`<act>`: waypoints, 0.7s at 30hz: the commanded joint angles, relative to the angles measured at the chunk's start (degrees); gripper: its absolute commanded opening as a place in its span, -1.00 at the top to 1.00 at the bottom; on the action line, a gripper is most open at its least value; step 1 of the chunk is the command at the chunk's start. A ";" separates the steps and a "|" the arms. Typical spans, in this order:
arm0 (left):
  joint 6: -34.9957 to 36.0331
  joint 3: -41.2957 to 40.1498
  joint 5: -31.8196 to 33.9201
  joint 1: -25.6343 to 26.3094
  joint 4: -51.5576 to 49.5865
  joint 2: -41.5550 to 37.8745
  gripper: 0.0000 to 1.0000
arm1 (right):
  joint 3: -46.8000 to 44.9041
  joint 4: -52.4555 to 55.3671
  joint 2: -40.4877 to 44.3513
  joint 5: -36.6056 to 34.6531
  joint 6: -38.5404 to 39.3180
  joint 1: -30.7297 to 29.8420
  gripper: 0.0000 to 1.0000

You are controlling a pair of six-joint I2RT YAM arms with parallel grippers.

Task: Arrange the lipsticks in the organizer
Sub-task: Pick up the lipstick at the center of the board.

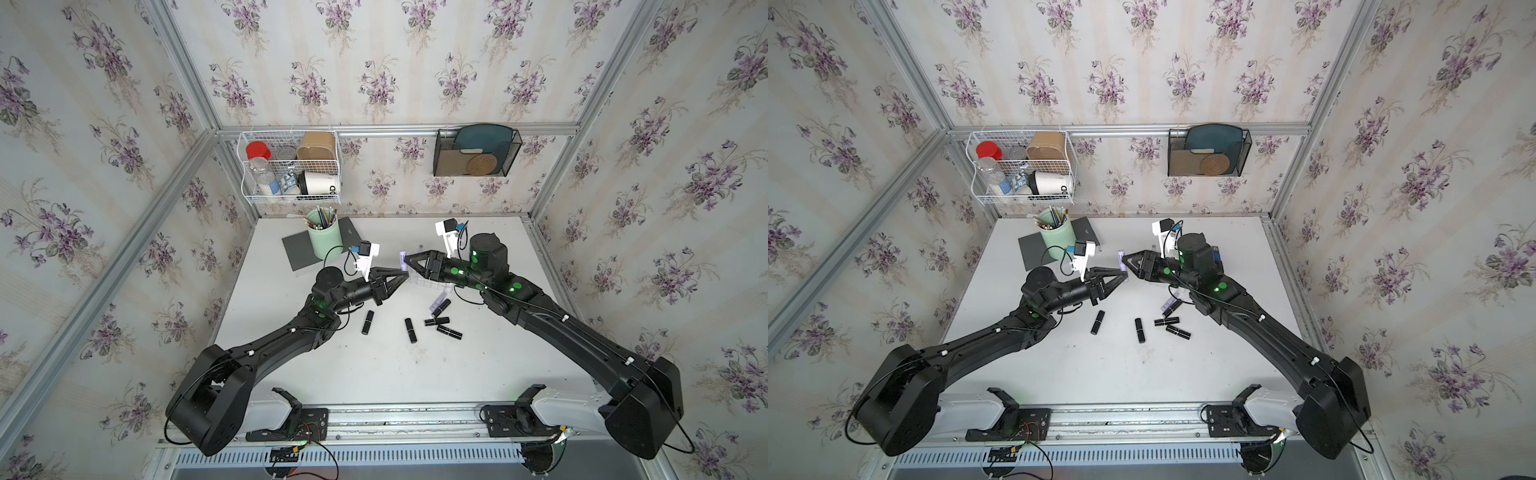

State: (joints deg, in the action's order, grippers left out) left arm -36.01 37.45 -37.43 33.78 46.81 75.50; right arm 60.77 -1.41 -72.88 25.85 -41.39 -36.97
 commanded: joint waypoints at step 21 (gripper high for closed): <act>-6.86 -1.94 3.85 0.67 10.81 2.00 0.87 | 2.55 3.78 -3.58 -9.64 11.07 -6.88 0.33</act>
State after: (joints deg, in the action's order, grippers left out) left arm -41.28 35.66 -35.90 34.50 52.18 77.58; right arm 63.59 2.72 -76.55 14.50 -30.17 -43.55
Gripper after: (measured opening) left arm 0.203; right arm 0.353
